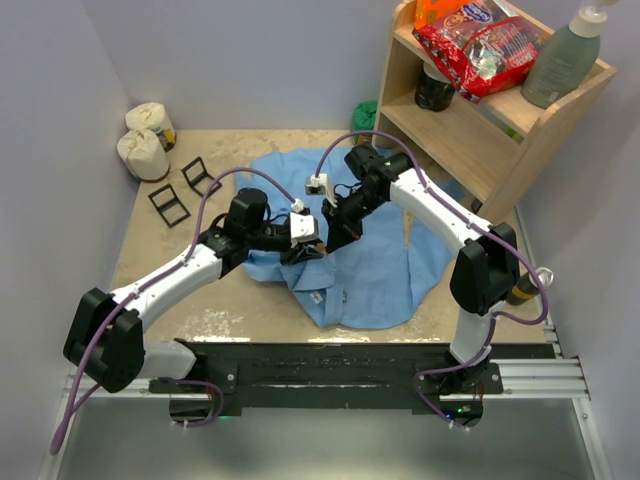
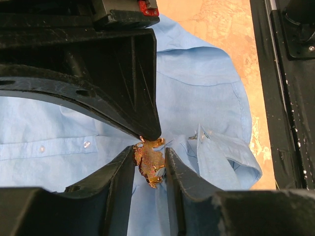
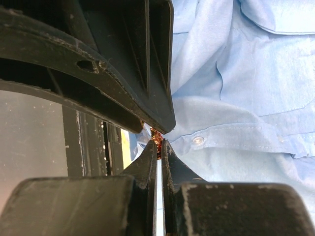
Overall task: Remove the brooch from the garment
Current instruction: Remove the brooch from the clothes.
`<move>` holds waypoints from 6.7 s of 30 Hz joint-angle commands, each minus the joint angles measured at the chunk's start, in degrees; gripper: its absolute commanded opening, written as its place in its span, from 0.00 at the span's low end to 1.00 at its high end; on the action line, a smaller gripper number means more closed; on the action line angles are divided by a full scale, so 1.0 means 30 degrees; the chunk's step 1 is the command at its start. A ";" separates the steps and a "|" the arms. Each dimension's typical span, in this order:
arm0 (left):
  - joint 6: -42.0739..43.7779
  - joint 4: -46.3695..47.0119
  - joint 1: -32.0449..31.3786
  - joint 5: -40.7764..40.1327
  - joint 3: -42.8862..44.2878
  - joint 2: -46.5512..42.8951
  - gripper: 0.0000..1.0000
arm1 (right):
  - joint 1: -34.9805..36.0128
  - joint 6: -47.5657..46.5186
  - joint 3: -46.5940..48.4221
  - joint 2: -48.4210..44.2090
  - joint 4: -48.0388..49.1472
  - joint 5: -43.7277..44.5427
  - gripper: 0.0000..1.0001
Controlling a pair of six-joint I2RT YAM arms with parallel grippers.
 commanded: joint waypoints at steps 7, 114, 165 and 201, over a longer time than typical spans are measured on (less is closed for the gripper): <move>0.1441 -0.2184 -0.0258 0.1046 0.0794 -0.0821 0.48 | -0.0160 0.0228 -0.0080 -0.1192 0.1130 -0.0769 0.00; 0.2146 -0.3298 0.2467 0.2715 -0.2662 -0.3078 0.00 | 0.1422 0.2249 -0.0285 0.0360 0.4645 0.0696 0.00; 0.3695 -0.4729 0.2057 0.2250 -0.2488 -0.2932 0.00 | 0.1980 0.4622 0.2997 0.2852 0.6227 0.3330 0.00; 0.7712 -0.6900 0.6216 -0.3880 -0.4101 -0.4016 0.00 | -0.1654 0.2191 -0.4620 -0.9072 0.5614 0.7288 0.00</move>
